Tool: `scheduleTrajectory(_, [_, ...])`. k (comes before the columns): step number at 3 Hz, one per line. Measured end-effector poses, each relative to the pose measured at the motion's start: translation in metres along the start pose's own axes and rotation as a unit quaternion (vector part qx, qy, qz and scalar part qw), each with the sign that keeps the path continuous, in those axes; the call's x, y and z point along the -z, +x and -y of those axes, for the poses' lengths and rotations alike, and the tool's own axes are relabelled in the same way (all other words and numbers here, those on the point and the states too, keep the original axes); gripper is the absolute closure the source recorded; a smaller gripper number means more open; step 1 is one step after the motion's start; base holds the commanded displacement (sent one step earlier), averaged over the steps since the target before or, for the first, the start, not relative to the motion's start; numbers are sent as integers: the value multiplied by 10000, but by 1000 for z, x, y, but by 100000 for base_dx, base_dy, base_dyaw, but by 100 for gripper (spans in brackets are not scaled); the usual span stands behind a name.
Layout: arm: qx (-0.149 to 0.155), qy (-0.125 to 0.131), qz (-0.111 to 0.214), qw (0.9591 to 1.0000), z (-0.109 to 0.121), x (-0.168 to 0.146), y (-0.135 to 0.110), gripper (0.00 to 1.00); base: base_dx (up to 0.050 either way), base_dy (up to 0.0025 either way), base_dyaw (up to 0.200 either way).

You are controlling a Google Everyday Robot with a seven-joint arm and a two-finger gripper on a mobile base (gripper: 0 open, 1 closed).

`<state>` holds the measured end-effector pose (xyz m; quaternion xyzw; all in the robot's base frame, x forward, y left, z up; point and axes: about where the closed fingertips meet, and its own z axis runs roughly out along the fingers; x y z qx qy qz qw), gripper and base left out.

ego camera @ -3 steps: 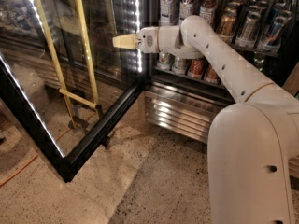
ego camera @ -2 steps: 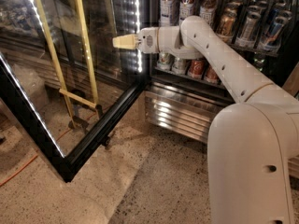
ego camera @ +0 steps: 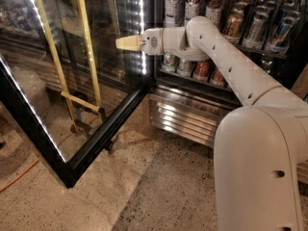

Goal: Open left fridge door

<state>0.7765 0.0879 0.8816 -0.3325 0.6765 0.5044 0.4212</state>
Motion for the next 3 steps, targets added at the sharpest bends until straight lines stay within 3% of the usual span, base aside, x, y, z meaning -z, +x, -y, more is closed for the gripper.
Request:
scheduleTrajectory(1, [0, 0, 0, 10000, 0, 0, 0, 11, 0, 0, 0])
scheduleTrajectory(2, [0, -1, 0, 10000, 0, 0, 0, 0, 0, 0, 0])
scheduleTrajectory(3, [0, -1, 0, 10000, 0, 0, 0, 0, 0, 0, 0])
